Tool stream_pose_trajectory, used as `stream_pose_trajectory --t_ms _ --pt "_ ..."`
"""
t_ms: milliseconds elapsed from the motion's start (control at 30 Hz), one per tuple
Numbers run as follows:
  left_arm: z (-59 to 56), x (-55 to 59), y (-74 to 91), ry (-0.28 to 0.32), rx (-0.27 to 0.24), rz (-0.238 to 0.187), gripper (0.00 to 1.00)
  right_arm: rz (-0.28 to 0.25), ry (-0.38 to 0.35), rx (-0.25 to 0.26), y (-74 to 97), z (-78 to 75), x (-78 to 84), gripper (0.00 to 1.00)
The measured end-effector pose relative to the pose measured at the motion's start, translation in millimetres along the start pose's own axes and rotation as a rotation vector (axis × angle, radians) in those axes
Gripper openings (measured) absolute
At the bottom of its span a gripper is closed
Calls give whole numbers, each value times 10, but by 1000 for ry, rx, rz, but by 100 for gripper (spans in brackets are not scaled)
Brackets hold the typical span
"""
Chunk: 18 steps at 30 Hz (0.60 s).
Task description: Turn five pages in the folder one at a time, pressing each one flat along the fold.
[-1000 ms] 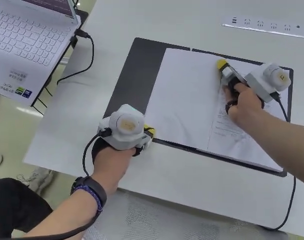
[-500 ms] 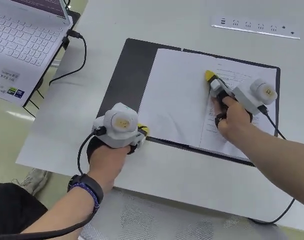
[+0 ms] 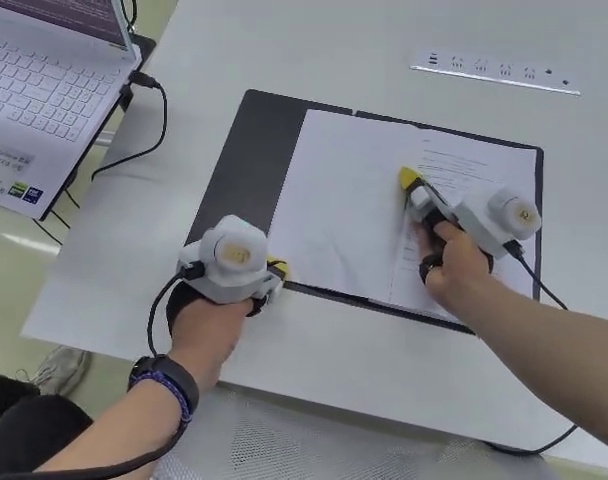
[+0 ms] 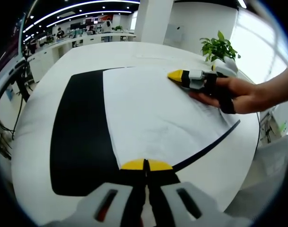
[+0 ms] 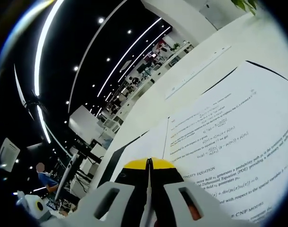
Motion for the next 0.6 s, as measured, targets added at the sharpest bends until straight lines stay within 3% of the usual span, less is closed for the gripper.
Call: stream_pose_trajectory --t_ms 100,600 --pt "7 0 1 19 2 -4 0 1 0 3 61 25 40 0" --pt "-10 -4 -3 5 2 -14 0 6 0 22 290 50 185 0"
Point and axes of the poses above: the centre of the closed fingertips' face, and the gripper's own axes: y roughly backward along the fingers, z roughly to its left, x roughly out of its underside, the point moved 4 cm from there along y, roughly backward along the fingers, and after that the axes turned 3 degrees about -x, right-handed, at the moved point
